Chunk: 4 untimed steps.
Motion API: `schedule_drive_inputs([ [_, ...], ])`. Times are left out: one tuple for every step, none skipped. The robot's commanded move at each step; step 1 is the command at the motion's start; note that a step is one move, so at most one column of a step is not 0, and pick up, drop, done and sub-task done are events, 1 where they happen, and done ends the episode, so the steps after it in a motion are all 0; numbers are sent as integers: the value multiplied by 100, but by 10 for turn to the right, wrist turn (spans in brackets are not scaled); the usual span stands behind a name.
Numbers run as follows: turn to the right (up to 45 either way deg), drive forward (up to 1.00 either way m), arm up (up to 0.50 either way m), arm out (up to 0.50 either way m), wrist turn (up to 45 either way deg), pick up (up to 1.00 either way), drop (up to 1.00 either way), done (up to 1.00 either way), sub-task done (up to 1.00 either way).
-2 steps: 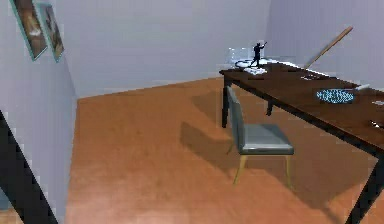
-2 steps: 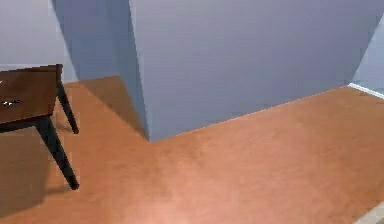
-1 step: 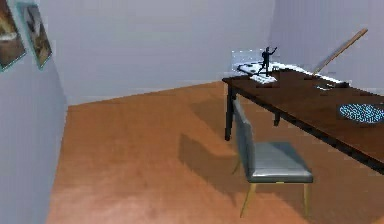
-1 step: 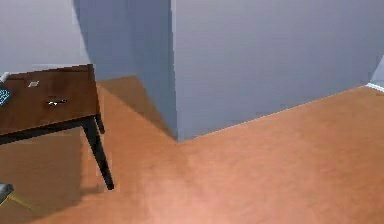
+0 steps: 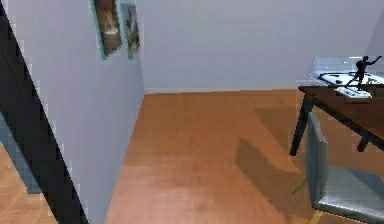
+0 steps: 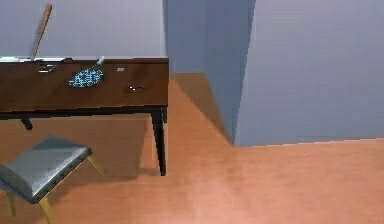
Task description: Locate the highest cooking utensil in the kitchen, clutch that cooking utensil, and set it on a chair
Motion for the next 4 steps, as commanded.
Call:
schedule_drive_inputs([
  [0,30,0,0,0,0,0,0,0],
  [-450,0,0,0,0,0,0,0,0],
  [-300,0,0,0,0,0,0,0,0],
  [0,100,0,0,0,0,0,0,0],
])
